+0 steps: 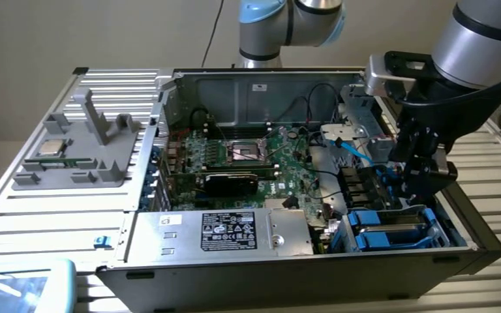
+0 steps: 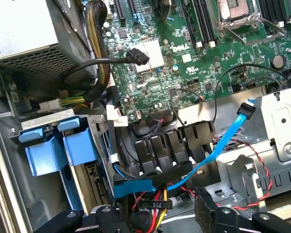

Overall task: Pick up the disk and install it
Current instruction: 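Insert the first disk wire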

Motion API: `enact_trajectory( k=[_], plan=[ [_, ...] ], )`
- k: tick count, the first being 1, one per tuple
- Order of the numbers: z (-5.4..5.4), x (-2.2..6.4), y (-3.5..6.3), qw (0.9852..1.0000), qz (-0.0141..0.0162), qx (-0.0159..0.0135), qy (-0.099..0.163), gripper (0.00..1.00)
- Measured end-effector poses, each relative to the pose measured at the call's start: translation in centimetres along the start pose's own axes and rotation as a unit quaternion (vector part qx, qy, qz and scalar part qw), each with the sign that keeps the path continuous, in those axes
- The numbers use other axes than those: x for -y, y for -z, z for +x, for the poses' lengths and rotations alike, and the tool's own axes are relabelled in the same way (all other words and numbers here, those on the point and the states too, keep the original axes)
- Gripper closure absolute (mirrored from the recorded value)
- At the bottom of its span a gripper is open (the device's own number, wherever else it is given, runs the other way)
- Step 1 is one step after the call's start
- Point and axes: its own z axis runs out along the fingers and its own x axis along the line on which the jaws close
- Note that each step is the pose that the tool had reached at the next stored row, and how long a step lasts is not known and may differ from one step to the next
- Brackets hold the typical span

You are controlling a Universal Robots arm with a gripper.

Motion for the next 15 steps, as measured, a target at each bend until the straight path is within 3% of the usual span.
enact_trajectory(
  k=[2,7,15],
  plan=[
    [-0.01,-0.1,-0.1,1.0,0.0032,0.0008,-0.004,0.35],
    [0.16,-0.66,-0.18,0.9999,0.0047,0.0009,-0.01,0.35],
    [0.2,-0.76,-0.22,0.9998,0.0068,0.0008,-0.019,0.35]
  ],
)
